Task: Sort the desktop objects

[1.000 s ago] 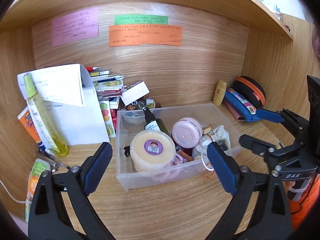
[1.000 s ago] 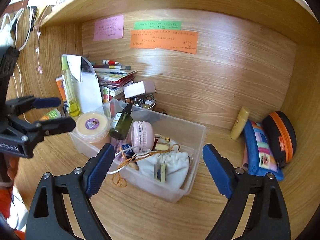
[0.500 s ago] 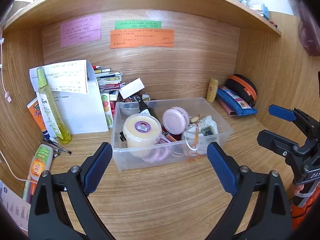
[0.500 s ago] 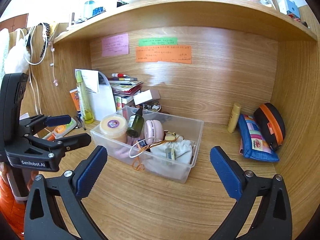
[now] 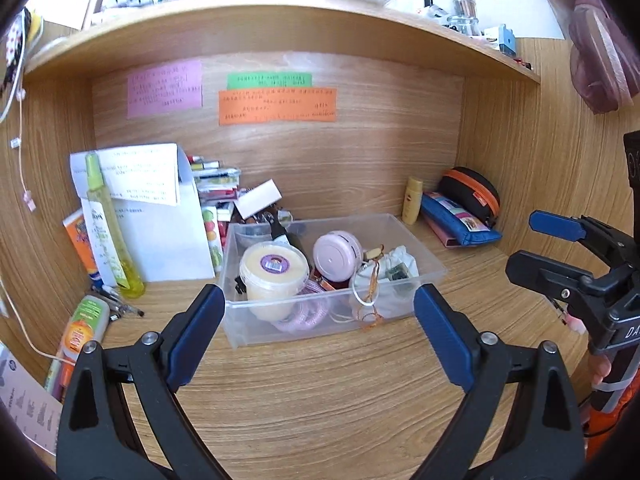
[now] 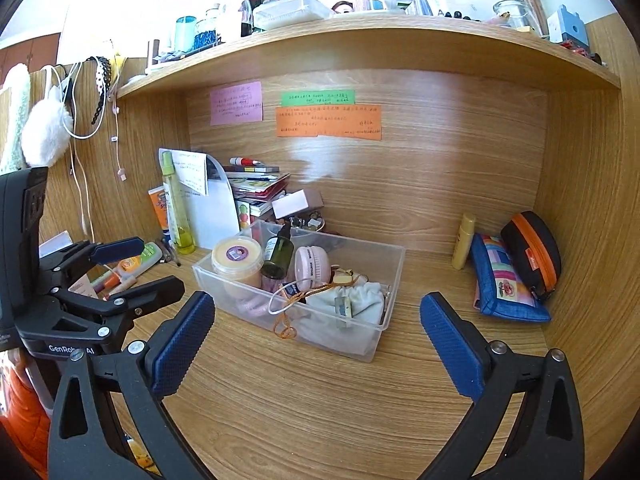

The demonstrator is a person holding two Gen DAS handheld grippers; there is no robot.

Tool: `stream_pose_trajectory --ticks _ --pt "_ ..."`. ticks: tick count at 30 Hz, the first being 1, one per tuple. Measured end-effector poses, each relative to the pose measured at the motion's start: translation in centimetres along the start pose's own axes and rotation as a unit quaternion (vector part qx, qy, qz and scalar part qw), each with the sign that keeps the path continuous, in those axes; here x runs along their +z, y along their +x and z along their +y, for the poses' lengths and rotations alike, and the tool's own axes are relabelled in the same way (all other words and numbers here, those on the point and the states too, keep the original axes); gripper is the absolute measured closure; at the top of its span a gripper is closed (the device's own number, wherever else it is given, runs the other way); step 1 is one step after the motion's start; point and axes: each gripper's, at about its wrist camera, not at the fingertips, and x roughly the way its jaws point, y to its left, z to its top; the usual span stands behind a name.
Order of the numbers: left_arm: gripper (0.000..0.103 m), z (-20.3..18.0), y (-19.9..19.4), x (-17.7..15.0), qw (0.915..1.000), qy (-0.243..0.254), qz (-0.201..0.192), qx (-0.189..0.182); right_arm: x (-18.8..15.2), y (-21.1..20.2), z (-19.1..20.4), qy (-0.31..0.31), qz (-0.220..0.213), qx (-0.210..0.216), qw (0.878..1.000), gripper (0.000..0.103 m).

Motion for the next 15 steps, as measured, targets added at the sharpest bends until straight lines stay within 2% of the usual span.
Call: stream_pose_trajectory --ticks 5,15 --pt "0.006 -0.3 -0.7 0.2 0.9997 0.002 -0.018 0.017 0.1 0.0 0.0 -0.001 -0.001 0.004 1.0 0.0" --pt "0.006 -0.2 -1.0 -0.1 0.9991 -0.007 -0.025 0.034 0.4 1.0 -0.1 -0.001 0.004 0.008 1.0 0.0"
